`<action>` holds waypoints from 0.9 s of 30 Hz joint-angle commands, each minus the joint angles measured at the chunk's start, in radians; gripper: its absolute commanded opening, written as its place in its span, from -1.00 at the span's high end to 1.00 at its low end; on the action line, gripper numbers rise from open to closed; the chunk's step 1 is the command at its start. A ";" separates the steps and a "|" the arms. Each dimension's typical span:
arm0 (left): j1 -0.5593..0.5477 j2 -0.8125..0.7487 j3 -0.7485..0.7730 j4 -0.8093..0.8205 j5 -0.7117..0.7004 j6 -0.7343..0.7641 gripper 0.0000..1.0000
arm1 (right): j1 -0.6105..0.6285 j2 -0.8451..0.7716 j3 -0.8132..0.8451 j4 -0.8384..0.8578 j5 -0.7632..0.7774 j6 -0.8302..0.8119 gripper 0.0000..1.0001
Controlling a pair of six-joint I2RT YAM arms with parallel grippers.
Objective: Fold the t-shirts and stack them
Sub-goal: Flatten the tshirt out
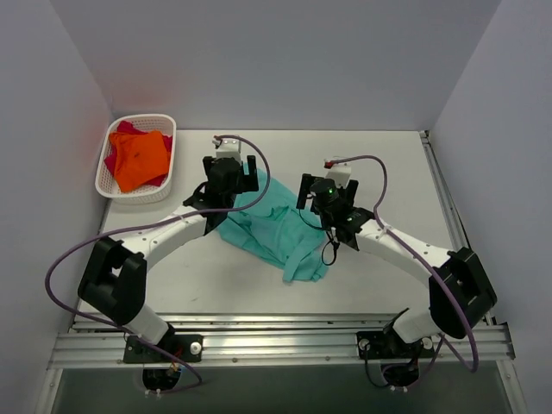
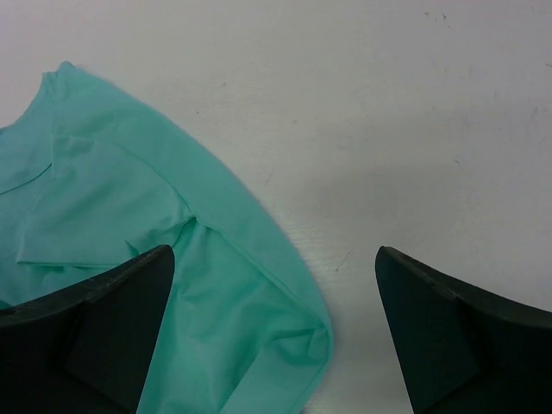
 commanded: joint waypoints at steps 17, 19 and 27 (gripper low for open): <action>-0.024 0.405 0.320 -0.130 0.339 -0.046 -0.89 | -0.070 -0.030 0.004 -0.053 0.068 0.075 -0.98; -0.025 0.399 0.310 -0.130 0.364 -0.060 -0.88 | -0.072 -0.013 0.010 -0.058 0.065 0.076 -0.97; -0.027 0.396 0.255 -0.130 0.378 -0.080 -0.82 | -0.075 0.011 0.015 -0.067 0.063 0.092 -0.96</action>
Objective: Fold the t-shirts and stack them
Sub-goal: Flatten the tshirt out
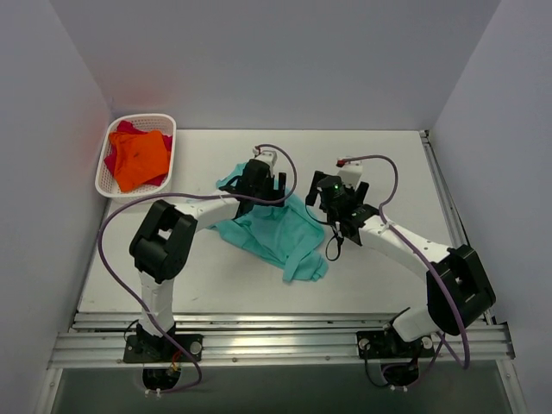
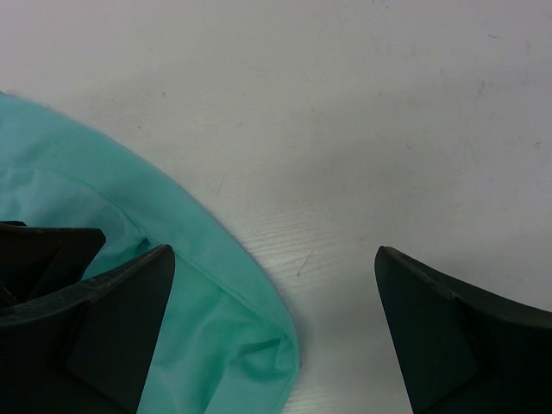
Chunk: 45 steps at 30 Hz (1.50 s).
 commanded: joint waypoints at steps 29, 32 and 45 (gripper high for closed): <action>-0.023 0.059 -0.013 0.017 0.065 -0.048 0.02 | -0.015 0.025 0.025 -0.035 0.057 0.036 -0.96; -0.023 0.072 0.007 0.008 0.055 -0.054 0.53 | -0.013 0.027 0.024 -0.033 0.059 0.036 -0.95; -0.020 0.107 0.133 -0.043 0.012 -0.034 0.95 | 0.181 -0.053 0.128 -0.172 0.020 0.057 -0.94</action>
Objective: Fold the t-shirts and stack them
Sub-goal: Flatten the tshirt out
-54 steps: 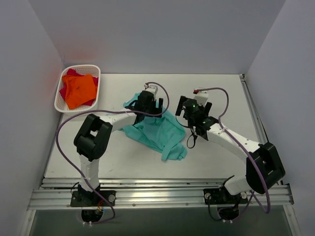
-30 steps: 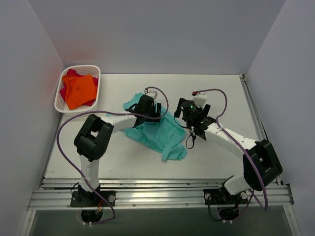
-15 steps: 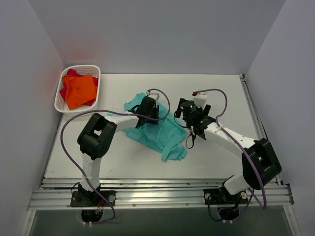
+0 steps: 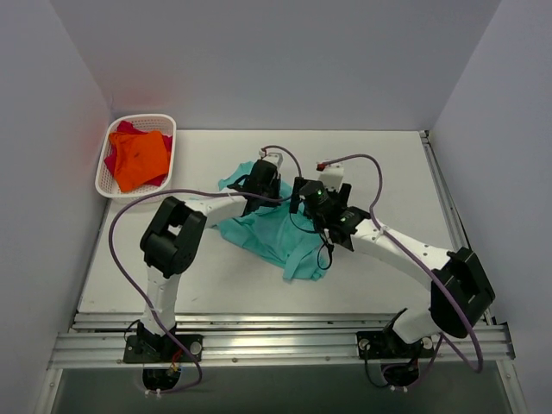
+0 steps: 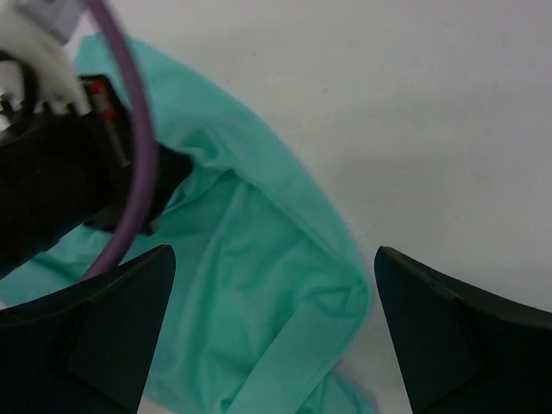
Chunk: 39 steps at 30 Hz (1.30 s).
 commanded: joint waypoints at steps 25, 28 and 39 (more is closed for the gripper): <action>0.044 0.090 0.074 0.029 0.027 0.028 0.95 | 0.366 -0.094 -0.153 -0.224 -0.072 0.396 -0.56; 0.048 0.090 0.069 0.065 0.038 0.021 0.95 | 0.364 -0.085 -0.196 -0.166 -0.097 0.420 -0.53; 0.048 0.086 0.043 0.082 0.047 0.012 0.95 | 0.364 0.090 -0.216 -0.029 -0.118 0.414 -0.47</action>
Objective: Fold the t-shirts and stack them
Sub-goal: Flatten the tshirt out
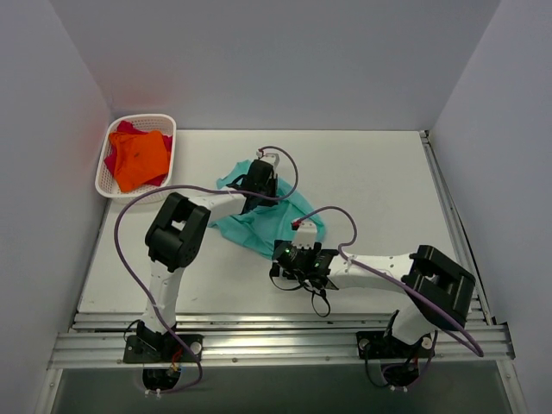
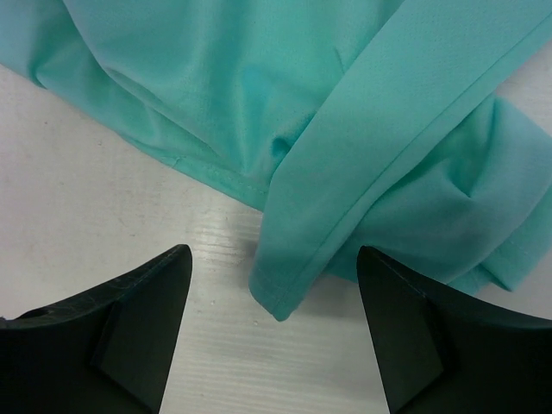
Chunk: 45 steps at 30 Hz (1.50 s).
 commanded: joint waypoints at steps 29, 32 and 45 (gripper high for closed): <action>0.008 -0.284 -0.125 0.018 -0.196 -0.002 0.95 | 0.004 -0.065 0.280 -0.372 0.319 -0.105 1.00; -0.006 -0.457 -0.150 -0.065 -0.285 0.024 0.95 | 0.007 -0.143 0.402 -0.463 0.424 -0.174 1.00; -0.147 -1.091 -0.064 -0.389 -0.415 0.088 0.95 | 0.033 -0.542 0.650 -0.313 0.230 -0.609 1.00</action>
